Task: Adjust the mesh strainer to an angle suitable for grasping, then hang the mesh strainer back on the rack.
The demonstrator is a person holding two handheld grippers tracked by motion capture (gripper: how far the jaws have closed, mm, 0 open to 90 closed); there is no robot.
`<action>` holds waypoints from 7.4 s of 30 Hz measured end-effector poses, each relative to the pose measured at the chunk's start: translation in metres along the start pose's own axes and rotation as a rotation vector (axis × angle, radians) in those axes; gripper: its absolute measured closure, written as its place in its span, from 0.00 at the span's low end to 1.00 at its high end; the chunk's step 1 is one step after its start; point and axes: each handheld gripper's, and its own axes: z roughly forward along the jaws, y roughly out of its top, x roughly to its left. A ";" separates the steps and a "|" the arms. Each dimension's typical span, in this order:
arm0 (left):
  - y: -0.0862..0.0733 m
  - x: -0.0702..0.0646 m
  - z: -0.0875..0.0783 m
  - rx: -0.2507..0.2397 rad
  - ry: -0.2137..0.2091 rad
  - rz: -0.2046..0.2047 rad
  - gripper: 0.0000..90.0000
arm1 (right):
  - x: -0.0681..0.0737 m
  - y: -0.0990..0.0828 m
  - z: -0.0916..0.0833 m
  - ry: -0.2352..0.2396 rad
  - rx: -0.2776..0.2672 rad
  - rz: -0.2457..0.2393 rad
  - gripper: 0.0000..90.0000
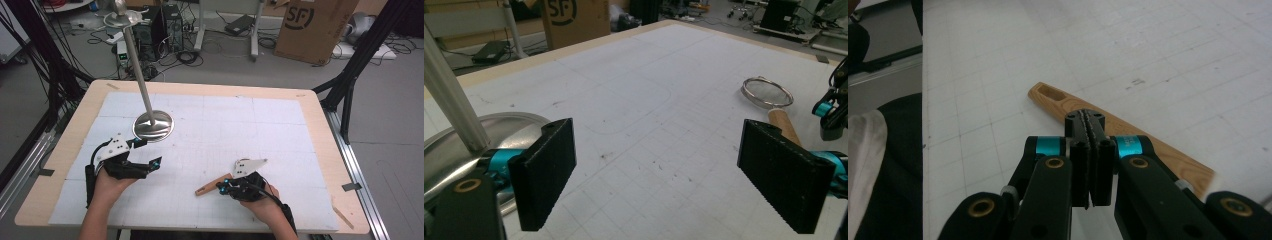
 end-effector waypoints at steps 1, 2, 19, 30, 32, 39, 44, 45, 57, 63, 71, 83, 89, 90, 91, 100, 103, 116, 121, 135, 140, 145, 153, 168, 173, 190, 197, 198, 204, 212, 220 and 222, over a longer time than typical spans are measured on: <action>0.000 0.000 0.000 -0.001 0.001 -0.002 0.18 | 0.001 0.001 0.002 0.005 0.008 0.000 1.00; 0.000 0.000 0.000 0.000 0.001 -0.001 0.18 | 0.002 0.001 0.006 0.009 0.025 -0.002 1.00; 0.000 0.000 0.000 -0.003 0.002 -0.004 0.18 | -0.007 0.016 0.033 -0.028 0.106 -0.010 1.00; 0.000 0.000 -0.001 -0.006 -0.001 -0.007 0.18 | -0.024 0.030 0.046 -0.087 0.119 0.030 1.00; 0.001 0.001 -0.001 -0.007 0.000 -0.006 0.18 | -0.027 0.032 0.047 -0.097 0.119 0.038 1.00; 0.000 0.002 -0.001 -0.004 0.001 -0.008 0.18 | -0.033 0.036 0.048 -0.118 0.117 0.050 1.00; 0.000 0.001 0.000 -0.003 -0.002 -0.011 0.18 | -0.042 0.039 0.048 -0.139 0.110 0.075 1.00; 0.000 0.001 0.000 -0.003 -0.001 -0.011 0.18 | -0.042 0.039 0.048 -0.139 0.110 0.075 1.00; 0.000 0.001 0.000 0.001 0.002 -0.011 0.18 | -0.054 0.040 0.040 -0.186 0.079 0.113 0.97; 0.000 0.002 0.000 -0.002 0.001 -0.014 0.18 | -0.052 0.039 0.030 -0.185 0.073 0.104 0.89; -0.001 0.003 -0.002 -0.003 0.004 -0.012 0.18 | -0.042 0.028 -0.012 -0.190 -0.033 0.078 0.76; -0.002 0.003 -0.001 0.007 0.007 -0.020 0.18 | -0.029 0.001 -0.057 -0.197 -0.153 0.070 0.70; -0.002 0.002 0.002 0.010 -0.007 -0.017 0.18 | -0.027 -0.011 -0.068 -0.198 -0.177 0.071 0.66; -0.002 0.002 0.002 0.005 -0.007 -0.018 0.18 | -0.027 -0.011 -0.068 -0.198 -0.177 0.071 0.66; -0.002 0.002 0.002 0.003 -0.009 -0.020 0.18 | -0.027 -0.011 -0.070 -0.198 -0.186 0.079 0.65; -0.003 0.003 0.002 -0.001 -0.009 -0.021 0.18 | -0.034 -0.014 -0.075 -0.229 -0.218 0.104 0.49; -0.003 0.004 0.002 -0.003 -0.006 -0.025 0.18 | -0.035 -0.014 -0.075 -0.251 -0.233 0.098 0.41; -0.003 0.006 0.002 -0.014 0.003 -0.027 0.18 | -0.037 -0.013 -0.074 -0.277 -0.239 0.082 0.32; -0.002 0.006 0.002 -0.011 0.004 -0.026 0.18 | -0.037 -0.008 -0.070 -0.274 -0.216 0.072 0.32; 0.000 0.005 -0.002 -0.016 0.012 -0.020 0.18 | -0.054 0.019 -0.054 -0.275 -0.129 0.044 0.29; -0.001 0.006 -0.001 -0.016 0.011 -0.023 0.18 | -0.058 0.025 -0.044 -0.271 -0.085 0.034 0.31; 0.000 0.006 -0.002 -0.021 0.011 -0.025 0.18 | -0.062 0.032 -0.027 -0.257 -0.010 0.006 0.35; 0.000 0.007 -0.004 -0.025 0.012 -0.025 0.18 | -0.066 0.035 -0.001 -0.231 0.097 -0.003 0.43; 0.000 0.006 -0.003 -0.020 0.010 -0.026 0.18 | -0.068 0.029 0.023 -0.206 0.255 0.021 0.66; 0.000 0.007 -0.003 -0.021 0.010 -0.026 0.18 | -0.067 0.030 0.024 -0.202 0.257 0.036 0.71; 0.000 0.007 -0.003 -0.019 0.018 -0.030 0.18 | -0.071 0.034 0.025 -0.197 0.304 0.042 0.73; 0.000 0.008 -0.004 -0.019 0.019 -0.036 0.18 | -0.071 0.043 0.029 -0.184 0.373 0.034 0.73; 0.000 0.008 -0.004 -0.019 0.019 -0.036 0.18 | -0.071 0.044 0.030 -0.185 0.389 0.037 0.73; 0.000 0.008 -0.004 -0.019 0.019 -0.036 0.18 | -0.073 0.053 0.034 -0.171 0.464 0.024 0.73; -0.001 0.008 -0.004 -0.018 0.019 -0.034 0.18 | -0.072 0.060 0.038 -0.170 0.521 0.023 0.76; -0.001 0.009 -0.006 -0.022 0.023 -0.036 0.18 | -0.073 0.058 0.036 -0.175 0.491 0.034 0.76; -0.002 0.010 -0.006 -0.022 0.025 -0.043 0.18 | -0.073 0.059 0.035 -0.171 0.469 0.030 0.76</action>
